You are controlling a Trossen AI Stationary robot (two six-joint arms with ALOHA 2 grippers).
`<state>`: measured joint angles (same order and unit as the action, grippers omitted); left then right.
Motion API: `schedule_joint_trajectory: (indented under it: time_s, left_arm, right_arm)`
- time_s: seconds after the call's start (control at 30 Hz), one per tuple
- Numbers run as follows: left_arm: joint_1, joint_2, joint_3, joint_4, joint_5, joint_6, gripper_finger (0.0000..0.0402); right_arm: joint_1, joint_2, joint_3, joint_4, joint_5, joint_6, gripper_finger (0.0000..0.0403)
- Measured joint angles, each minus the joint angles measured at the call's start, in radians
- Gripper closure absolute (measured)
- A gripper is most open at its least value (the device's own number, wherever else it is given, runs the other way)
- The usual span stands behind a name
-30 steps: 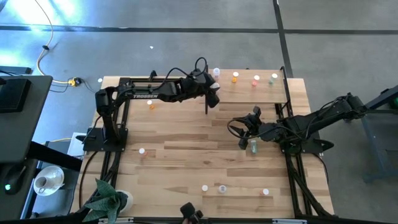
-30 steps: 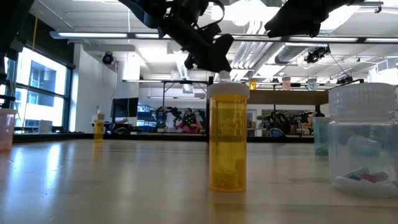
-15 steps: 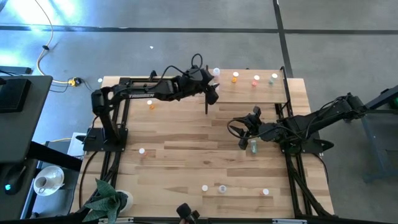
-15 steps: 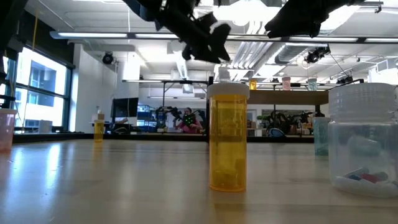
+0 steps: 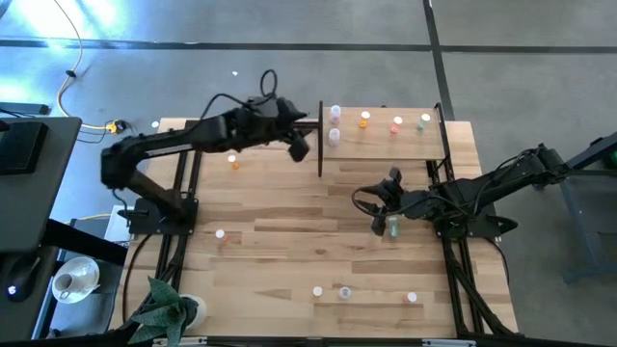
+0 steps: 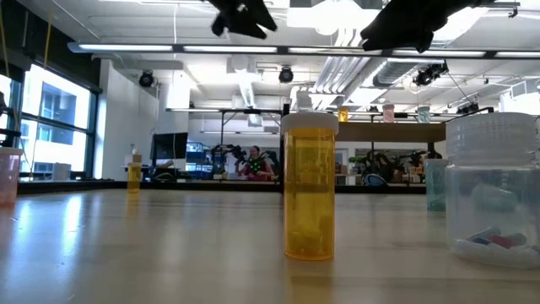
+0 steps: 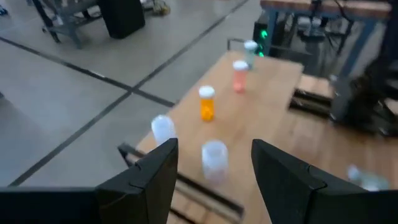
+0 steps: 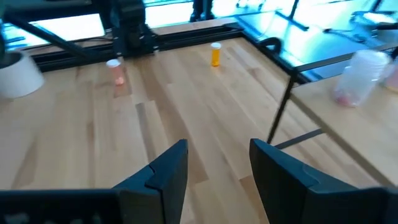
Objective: Pick and place medicine bottles onto shelf by color
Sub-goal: Put the bottom orange pill bottle on the shelf aligned with the other orange pill bottle
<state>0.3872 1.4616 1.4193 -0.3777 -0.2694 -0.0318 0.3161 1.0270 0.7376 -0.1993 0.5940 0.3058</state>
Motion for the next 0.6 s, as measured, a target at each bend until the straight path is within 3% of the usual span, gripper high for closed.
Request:
schedule_joint_trajectory:
  time_s: [0.2, 0.6]
  left_arm:
    - [-0.083, -0.044, -0.02, -0.133, -0.009, -0.02, 0.0213]
    - [-0.153, -0.049, -0.395, 0.191, 0.025, -0.092, 0.0218]
  right_arm:
    - [0.0, 0.0, 0.0, 0.002, -0.107, 0.0, 0.024]
    - [0.014, 0.09, 0.0, 0.19, -0.343, -0.122, 0.024]
